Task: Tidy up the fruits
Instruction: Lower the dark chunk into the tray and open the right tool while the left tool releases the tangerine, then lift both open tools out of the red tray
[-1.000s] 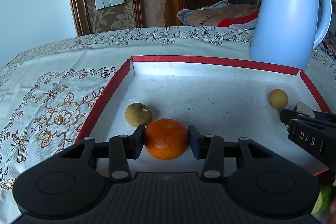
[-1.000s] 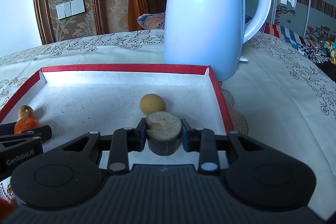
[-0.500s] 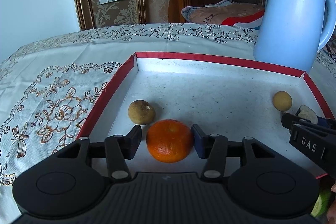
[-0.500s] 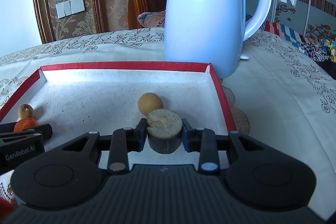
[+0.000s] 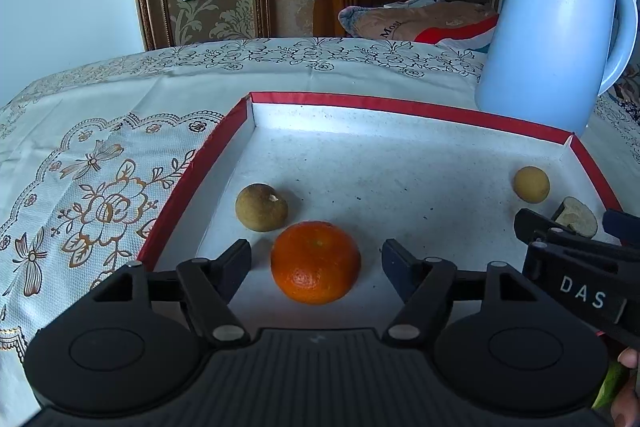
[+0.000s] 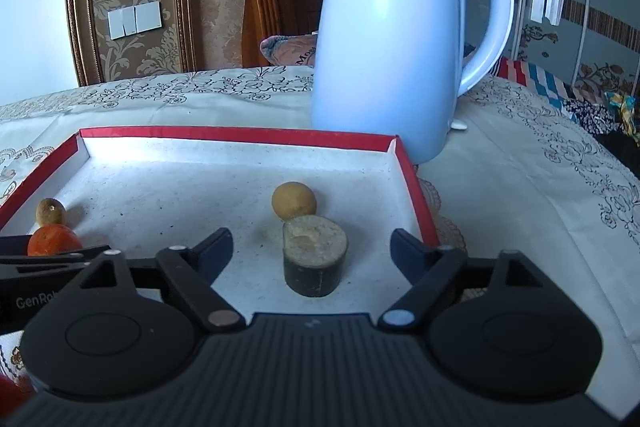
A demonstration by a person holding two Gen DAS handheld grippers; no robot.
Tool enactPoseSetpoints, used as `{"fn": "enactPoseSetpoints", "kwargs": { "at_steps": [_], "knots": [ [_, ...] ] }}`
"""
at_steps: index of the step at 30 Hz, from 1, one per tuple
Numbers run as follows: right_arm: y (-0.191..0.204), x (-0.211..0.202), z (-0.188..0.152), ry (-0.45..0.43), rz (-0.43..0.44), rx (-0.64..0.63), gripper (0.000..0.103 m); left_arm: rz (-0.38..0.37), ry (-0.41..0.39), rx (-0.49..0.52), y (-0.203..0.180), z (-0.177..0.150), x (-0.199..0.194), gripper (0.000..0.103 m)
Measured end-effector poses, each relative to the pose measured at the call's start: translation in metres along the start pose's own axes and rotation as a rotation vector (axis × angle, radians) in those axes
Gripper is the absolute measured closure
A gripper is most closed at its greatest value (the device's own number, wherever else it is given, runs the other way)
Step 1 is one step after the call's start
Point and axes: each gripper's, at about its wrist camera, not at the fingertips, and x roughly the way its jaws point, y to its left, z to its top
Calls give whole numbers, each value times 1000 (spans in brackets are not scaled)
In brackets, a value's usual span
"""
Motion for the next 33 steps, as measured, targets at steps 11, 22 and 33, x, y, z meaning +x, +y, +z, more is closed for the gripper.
{"fn": "enactPoseSetpoints", "kwargs": {
  "at_steps": [11,22,33],
  "knots": [
    [-11,-3,-2,7,28,65,1,-16,-17,-19,5,-3,-5,31],
    [-17,-6,-5,-8,57,110,0,15,-77,30,0,-7,-14,31],
    [-15,-14,-7,-47,76,107,0,6,-88,34,0,-8,-17,31]
  ]
}}
